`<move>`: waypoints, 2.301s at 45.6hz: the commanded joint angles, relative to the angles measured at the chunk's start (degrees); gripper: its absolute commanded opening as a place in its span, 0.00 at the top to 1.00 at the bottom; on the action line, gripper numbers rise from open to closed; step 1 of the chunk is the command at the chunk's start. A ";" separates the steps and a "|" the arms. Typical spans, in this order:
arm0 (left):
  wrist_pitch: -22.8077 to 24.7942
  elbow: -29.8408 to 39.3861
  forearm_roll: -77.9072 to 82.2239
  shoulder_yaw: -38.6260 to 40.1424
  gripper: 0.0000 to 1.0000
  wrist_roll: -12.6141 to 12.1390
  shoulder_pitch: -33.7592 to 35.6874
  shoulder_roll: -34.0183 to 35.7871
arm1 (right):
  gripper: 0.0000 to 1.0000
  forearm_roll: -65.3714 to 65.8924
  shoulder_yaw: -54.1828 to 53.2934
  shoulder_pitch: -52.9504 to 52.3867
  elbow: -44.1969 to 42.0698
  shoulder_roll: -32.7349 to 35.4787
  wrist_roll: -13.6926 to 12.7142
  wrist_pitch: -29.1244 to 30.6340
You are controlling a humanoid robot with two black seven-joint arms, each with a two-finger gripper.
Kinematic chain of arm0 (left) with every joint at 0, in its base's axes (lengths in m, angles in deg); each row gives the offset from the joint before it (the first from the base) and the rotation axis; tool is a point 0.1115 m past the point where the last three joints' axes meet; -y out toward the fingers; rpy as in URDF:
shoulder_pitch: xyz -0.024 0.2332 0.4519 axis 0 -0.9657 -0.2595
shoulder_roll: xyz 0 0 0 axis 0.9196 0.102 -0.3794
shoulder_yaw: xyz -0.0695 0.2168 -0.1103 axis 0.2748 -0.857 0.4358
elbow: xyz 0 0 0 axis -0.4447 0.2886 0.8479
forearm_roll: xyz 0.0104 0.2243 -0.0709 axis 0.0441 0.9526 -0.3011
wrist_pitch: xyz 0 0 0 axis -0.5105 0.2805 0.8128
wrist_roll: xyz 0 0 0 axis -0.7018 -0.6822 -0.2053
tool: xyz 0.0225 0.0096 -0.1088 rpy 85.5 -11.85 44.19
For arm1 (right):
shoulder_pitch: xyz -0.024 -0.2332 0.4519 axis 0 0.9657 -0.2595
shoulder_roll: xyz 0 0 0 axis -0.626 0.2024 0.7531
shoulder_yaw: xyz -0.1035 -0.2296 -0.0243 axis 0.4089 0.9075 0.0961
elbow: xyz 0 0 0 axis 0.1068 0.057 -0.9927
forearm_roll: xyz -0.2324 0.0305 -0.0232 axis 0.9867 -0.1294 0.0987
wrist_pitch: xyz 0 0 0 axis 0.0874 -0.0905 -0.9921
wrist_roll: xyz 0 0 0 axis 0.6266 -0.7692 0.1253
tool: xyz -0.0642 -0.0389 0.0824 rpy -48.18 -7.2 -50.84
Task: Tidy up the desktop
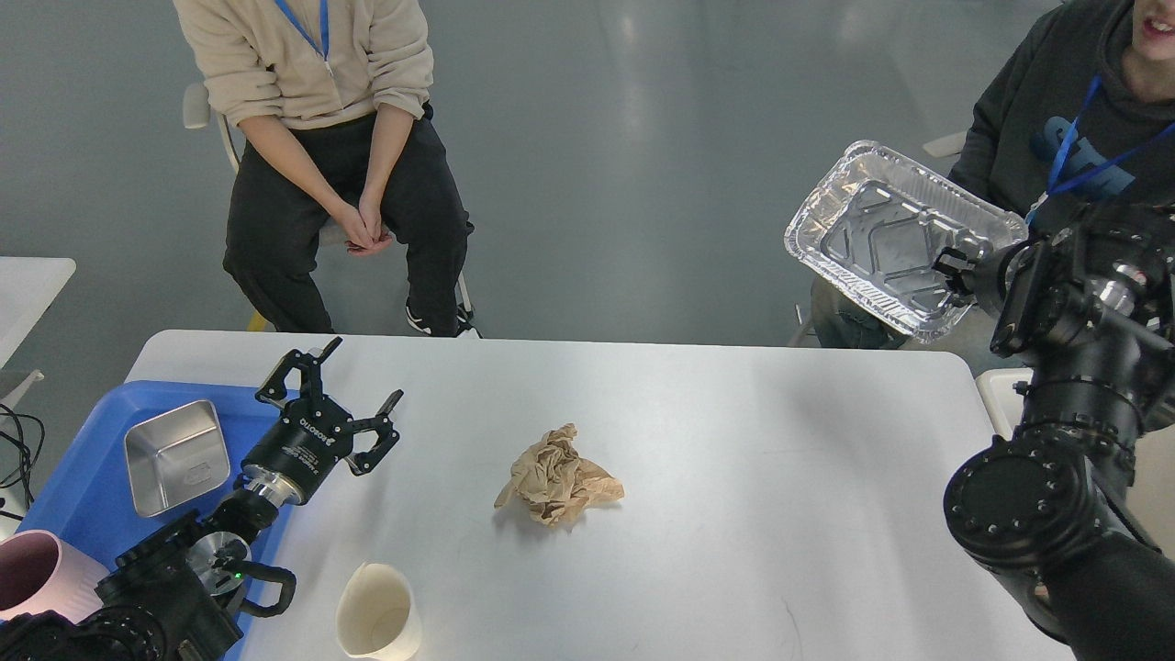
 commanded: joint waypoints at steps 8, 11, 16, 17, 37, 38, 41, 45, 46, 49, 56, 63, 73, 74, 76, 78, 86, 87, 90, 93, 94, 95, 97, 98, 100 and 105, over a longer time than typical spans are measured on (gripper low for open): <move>-0.01 0.00 -0.11 0.02 0.02 -0.02 0.02 1.72 | 1.00 -0.10 3.82 -1.79 18.01 3.40 0.10 -0.01; -0.01 0.00 -0.72 0.11 0.02 0.15 0.02 2.51 | 1.00 -0.10 3.82 -3.37 24.51 6.29 0.19 -0.01; -0.45 0.00 -3.54 0.11 0.02 -0.02 0.02 3.56 | 1.00 -0.10 3.38 -6.27 38.66 14.46 0.89 -0.01; -0.54 0.00 -3.71 0.11 0.02 -0.02 0.11 3.74 | 1.00 -0.01 3.38 -6.71 40.86 15.78 0.98 -0.01; -0.81 0.00 -3.98 0.37 0.02 0.07 -0.59 4.27 | 1.00 1.05 -6.89 -9.26 65.91 37.32 1.60 -0.01; -0.81 0.00 -3.98 0.46 0.02 0.07 -0.59 4.27 | 1.00 1.13 -8.21 -9.35 67.23 38.37 1.60 -0.01; -0.98 0.00 -3.89 0.46 0.02 -0.02 -0.59 4.27 | 1.00 2.80 -12.07 -9.17 69.87 41.01 1.60 -0.01; -1.68 -0.09 -3.54 -0.33 0.02 -0.90 -0.33 4.71 | 1.00 7.45 -17.52 -8.38 71.55 43.22 1.60 -0.01; -2.29 -0.09 -3.36 -0.68 0.02 -0.99 -0.33 4.97 | 1.00 8.85 -18.84 -8.21 71.99 43.48 1.60 -0.01; -3.88 0.00 -2.92 -0.95 0.02 -1.08 -0.24 5.85 | 1.00 13.86 -23.15 -7.16 73.65 44.36 1.68 -0.01; -4.06 0.00 -2.57 -1.30 0.02 -1.60 -0.24 7.61 | 1.00 28.53 -29.66 -5.40 81.82 44.98 1.60 -0.01; -3.97 0.00 -2.57 -4.29 0.02 -2.04 -0.24 9.54 | 1.00 39.01 -30.63 -5.83 88.42 44.10 1.51 -0.01; -3.44 0.00 -2.57 -4.46 0.02 -1.87 -0.68 10.86 | 1.00 42.79 -30.19 -11.10 93.70 37.87 1.16 -0.01; -3.27 0.00 -2.57 -4.46 0.02 -1.87 -0.68 11.12 | 1.00 42.79 -30.10 -11.72 93.27 36.64 1.16 -0.01; -2.74 0.00 -2.66 -4.38 0.02 -1.87 -0.77 11.39 | 1.00 42.36 -30.37 -12.86 92.21 35.05 1.16 -0.01; -2.39 0.00 -2.66 -4.38 0.02 -1.69 -0.86 11.65 | 1.00 41.65 -30.54 -13.83 91.68 34.17 1.16 -0.01; -1.51 0.00 -2.66 -4.29 0.02 -1.51 -1.56 13.32 | 1.00 36.39 -30.46 -16.38 88.35 30.48 1.51 -0.01; -1.33 0.00 -2.66 -4.29 0.02 -1.51 -1.56 13.58 | 1.00 35.68 -30.46 -16.64 87.64 29.95 1.51 -0.01; -0.81 0.00 -2.75 -4.20 0.02 -1.51 -1.56 14.55 | 1.00 33.83 -30.54 -17.35 85.62 28.46 1.60 -0.01; -0.63 0.00 -2.75 -4.03 0.02 -1.34 -1.56 15.95 | 1.00 32.08 -30.72 -17.44 84.47 27.05 1.95 -0.01; -0.63 0.00 -2.75 -3.85 0.02 -1.34 -1.56 16.48 | 1.00 31.11 -30.72 -17.44 84.30 26.61 2.12 -0.01; -0.63 0.00 -3.01 -3.59 0.02 -1.34 -1.56 17.01 | 1.00 29.89 -30.72 -17.44 84.12 26.26 2.39 -0.01; -0.63 0.00 -3.45 -3.41 0.02 -1.34 -1.47 17.71 | 1.00 27.08 -30.55 -17.44 83.42 25.56 2.56 -0.01; -0.63 0.00 -3.54 -3.32 0.02 -1.25 -1.21 18.06 | 1.00 25.84 -30.37 -17.35 82.98 25.20 2.56 -0.01; -0.72 0.00 -3.71 -3.32 0.02 -1.08 -0.95 18.24 | 1.00 23.99 -30.19 -17.35 82.19 24.33 2.65 -0.01; -0.81 0.00 -3.71 -3.23 0.02 -0.81 -0.51 17.98 | 1.00 21.70 -30.02 -16.91 81.40 23.09 3.18 -0.01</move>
